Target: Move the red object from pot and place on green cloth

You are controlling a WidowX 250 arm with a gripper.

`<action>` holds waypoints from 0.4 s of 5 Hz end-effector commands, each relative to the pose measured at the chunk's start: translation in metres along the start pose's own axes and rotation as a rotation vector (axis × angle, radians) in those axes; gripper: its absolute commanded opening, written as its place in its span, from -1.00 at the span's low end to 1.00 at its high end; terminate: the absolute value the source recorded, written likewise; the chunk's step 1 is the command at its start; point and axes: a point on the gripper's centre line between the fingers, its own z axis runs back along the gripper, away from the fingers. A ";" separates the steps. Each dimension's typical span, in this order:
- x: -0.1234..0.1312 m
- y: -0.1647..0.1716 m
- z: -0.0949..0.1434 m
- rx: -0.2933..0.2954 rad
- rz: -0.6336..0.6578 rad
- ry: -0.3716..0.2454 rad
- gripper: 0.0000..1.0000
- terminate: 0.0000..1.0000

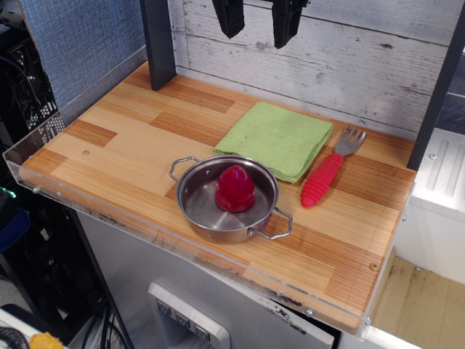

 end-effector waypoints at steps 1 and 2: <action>0.000 0.000 0.000 0.000 0.000 0.000 1.00 -1.00; -0.027 -0.005 -0.009 0.014 0.012 0.019 1.00 -1.00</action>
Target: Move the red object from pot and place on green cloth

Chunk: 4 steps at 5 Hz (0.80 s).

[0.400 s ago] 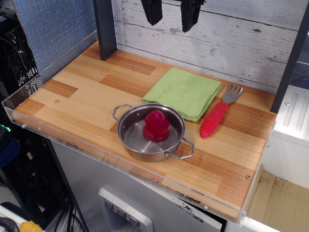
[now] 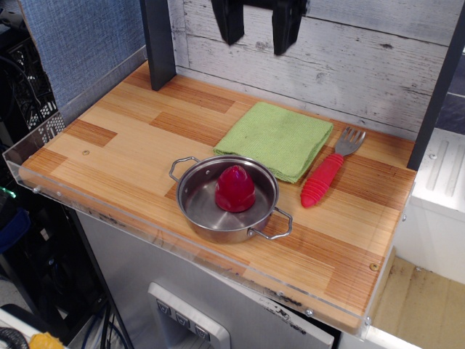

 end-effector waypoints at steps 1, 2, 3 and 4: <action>-0.047 -0.012 -0.011 0.037 -0.026 0.028 1.00 -1.00; -0.071 -0.015 -0.022 0.049 -0.017 0.031 1.00 -1.00; -0.078 -0.020 -0.040 0.078 0.009 0.034 1.00 -1.00; -0.076 -0.024 -0.057 0.113 -0.001 0.072 1.00 -1.00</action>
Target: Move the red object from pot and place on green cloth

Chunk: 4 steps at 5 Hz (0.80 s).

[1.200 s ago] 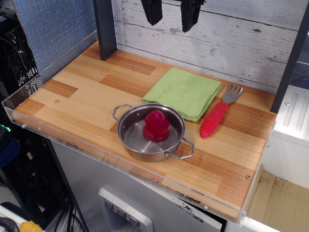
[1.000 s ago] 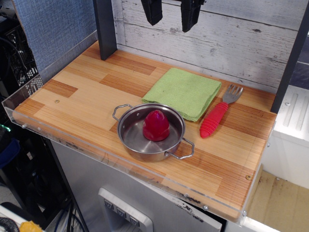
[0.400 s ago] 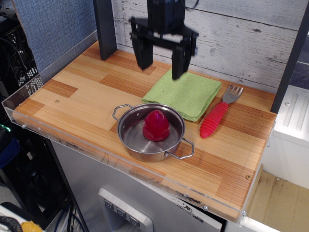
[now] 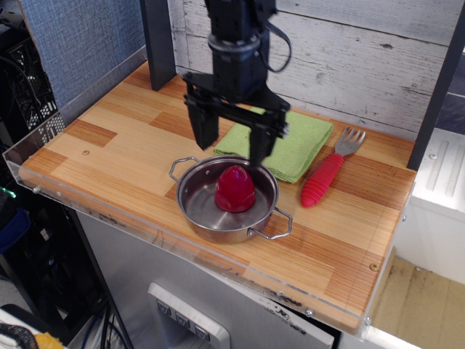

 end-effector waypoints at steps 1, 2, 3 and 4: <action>0.007 -0.008 -0.021 0.045 -0.034 0.050 1.00 -1.00; 0.008 -0.011 -0.038 0.062 -0.055 0.116 1.00 -1.00; 0.007 -0.011 -0.046 0.063 -0.060 0.150 1.00 -1.00; 0.007 -0.011 -0.047 0.070 -0.061 0.156 1.00 -1.00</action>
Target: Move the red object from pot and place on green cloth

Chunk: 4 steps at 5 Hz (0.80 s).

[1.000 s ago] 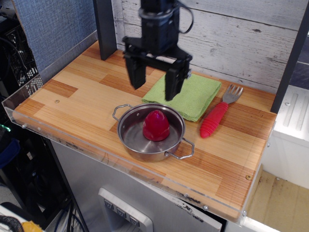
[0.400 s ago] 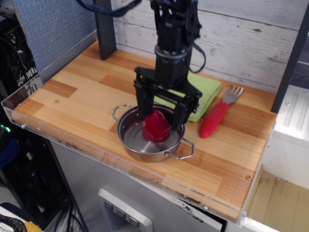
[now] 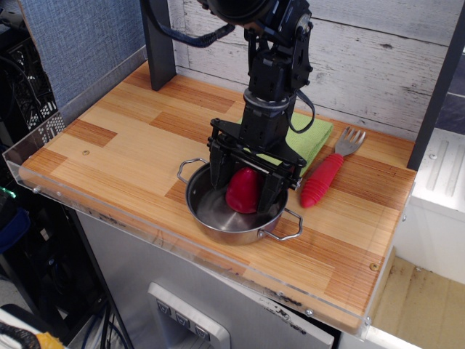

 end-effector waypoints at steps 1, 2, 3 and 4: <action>0.003 0.001 0.017 0.024 -0.008 -0.056 -1.00 -1.00; -0.002 0.004 0.029 0.023 -0.014 -0.084 -1.00 -1.00; -0.006 0.003 0.046 -0.006 -0.043 -0.119 -1.00 -1.00; -0.012 0.009 0.077 -0.020 -0.042 -0.170 -1.00 -1.00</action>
